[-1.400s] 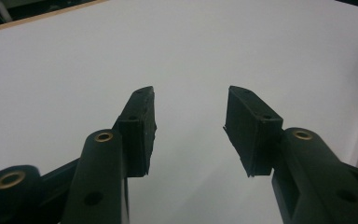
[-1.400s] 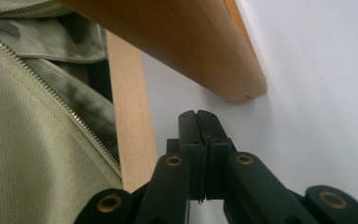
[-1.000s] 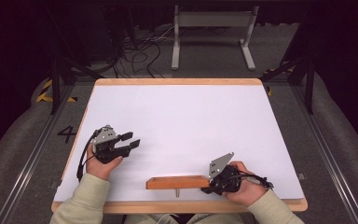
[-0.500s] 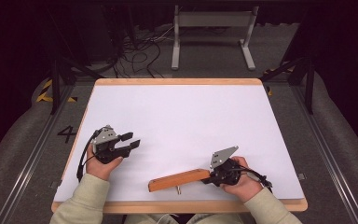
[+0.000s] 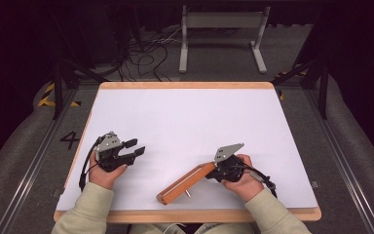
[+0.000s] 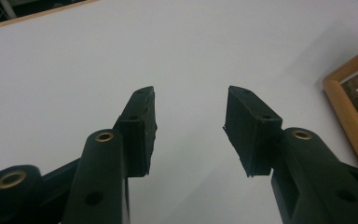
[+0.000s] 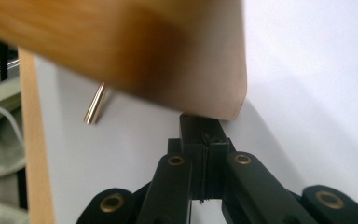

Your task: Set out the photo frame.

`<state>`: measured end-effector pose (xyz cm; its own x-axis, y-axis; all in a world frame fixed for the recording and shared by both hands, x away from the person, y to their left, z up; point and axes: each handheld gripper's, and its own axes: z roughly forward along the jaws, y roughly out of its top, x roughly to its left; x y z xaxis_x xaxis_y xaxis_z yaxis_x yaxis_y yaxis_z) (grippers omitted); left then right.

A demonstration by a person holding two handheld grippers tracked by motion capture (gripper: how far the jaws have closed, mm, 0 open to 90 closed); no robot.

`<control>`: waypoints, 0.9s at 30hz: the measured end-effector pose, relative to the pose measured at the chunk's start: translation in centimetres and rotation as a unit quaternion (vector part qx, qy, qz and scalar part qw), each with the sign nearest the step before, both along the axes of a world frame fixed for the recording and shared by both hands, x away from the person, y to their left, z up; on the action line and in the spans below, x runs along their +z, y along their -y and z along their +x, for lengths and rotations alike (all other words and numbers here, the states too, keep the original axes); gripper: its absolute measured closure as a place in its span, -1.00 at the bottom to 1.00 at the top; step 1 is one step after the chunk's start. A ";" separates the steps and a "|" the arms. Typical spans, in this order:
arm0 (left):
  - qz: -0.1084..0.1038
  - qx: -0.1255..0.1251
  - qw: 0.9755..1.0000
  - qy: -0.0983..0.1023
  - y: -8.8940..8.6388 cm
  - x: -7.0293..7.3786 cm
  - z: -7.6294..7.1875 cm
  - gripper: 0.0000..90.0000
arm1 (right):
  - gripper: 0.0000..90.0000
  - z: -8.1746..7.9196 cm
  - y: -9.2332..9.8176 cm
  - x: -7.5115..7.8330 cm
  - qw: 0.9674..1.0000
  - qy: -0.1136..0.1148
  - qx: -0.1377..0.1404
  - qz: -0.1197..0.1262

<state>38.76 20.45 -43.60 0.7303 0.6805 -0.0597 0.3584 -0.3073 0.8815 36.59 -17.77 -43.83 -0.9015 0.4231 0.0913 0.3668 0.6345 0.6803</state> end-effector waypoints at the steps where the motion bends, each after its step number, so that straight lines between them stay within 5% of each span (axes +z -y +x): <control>1: 0.000 0.000 1.000 0.001 0.0 0.0 0.0 0.19 | 1.00 0.6 -0.4 0.0 1.000 0.001 -0.004 0.002; 10: 0.000 0.000 1.000 0.002 -0.1 0.0 0.0 0.19 | 1.00 3.1 -1.7 0.2 0.999 -0.010 -0.022 0.030; 27: 0.000 0.005 1.000 -0.002 -0.4 -0.1 0.1 0.19 | 1.00 5.8 -5.8 0.7 0.999 -0.006 -0.012 0.032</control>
